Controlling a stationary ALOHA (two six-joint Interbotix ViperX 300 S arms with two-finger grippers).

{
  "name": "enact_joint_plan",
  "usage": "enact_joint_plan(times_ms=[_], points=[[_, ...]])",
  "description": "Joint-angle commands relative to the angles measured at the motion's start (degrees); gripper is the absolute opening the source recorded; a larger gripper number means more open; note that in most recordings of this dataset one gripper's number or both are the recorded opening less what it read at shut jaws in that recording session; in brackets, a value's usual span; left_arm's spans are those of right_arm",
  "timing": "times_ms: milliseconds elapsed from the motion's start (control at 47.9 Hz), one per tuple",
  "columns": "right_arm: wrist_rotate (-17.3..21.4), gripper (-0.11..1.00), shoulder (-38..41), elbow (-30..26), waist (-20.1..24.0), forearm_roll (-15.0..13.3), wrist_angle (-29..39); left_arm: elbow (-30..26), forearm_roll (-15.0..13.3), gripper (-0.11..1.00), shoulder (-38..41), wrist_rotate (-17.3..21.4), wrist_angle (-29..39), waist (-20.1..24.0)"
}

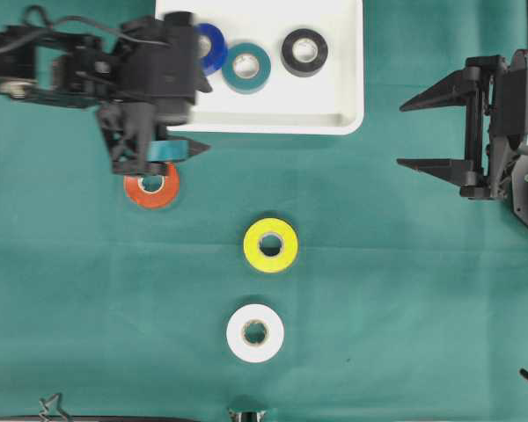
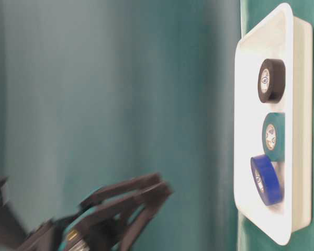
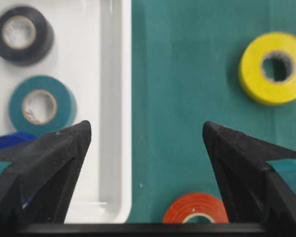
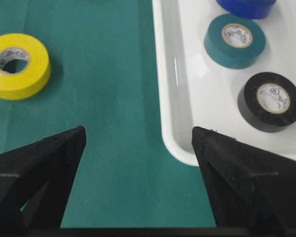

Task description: Pick up the tape from a random location and place it into the white case.

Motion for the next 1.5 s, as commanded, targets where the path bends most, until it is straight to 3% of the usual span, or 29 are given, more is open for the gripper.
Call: enact_joint_plan(times_ms=[0,376,627,1483], points=[[0.00,0.87,0.00,-1.58,0.09,-0.09,-0.18,0.97,-0.09,0.97,-4.13,0.00,-2.11,-0.18],[-0.44,0.87,0.00,-2.64,0.09,-0.18,-0.53,10.02,-0.35,0.97,-17.49,-0.09,-9.14,-0.26],[-0.35,0.87,-0.18,-3.16,0.00,-1.14,-2.72,13.54,-0.35,0.97,-23.29,-0.09,-12.74,-2.55],[-0.70,0.87,-2.90,-5.80,-0.70,-1.58,-17.14,18.28,-0.62,0.97,-24.35,-0.09,-21.36,-4.57]])
